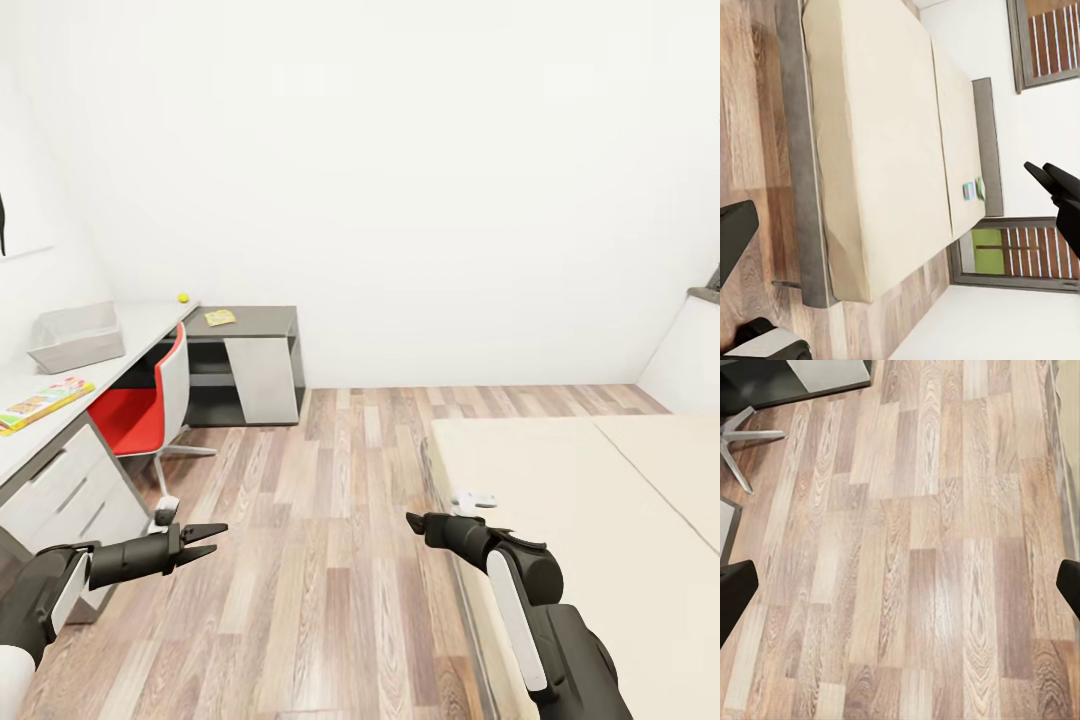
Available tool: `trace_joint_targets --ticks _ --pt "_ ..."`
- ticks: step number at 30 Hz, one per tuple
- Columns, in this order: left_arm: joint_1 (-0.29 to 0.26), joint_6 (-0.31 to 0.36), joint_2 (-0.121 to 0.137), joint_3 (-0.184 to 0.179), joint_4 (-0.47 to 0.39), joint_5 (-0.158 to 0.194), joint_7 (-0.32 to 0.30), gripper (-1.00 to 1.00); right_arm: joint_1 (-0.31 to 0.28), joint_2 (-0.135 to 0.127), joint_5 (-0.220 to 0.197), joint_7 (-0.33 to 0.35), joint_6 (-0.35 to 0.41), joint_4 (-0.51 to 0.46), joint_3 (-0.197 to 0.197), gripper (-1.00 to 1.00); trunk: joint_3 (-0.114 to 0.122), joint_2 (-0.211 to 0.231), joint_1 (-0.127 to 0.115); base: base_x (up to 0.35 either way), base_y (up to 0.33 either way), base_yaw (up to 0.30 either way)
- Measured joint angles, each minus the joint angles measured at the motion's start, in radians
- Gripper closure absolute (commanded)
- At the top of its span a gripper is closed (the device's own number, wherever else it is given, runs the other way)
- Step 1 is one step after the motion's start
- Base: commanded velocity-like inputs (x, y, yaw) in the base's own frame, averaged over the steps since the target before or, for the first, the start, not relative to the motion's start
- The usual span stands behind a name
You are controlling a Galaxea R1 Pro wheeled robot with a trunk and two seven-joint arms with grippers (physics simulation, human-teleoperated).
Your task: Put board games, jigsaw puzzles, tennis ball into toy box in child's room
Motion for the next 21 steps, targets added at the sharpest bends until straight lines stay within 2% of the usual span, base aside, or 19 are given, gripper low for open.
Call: trace_joint_targets --ticks 21 --pt "0.000 0.000 0.000 0.000 0.000 0.000 0.000 -1.00 0.000 0.000 0.000 0.000 0.000 0.000 0.000 -1.00 0.000 0.000 0.000 -0.013 -0.013 -0.001"
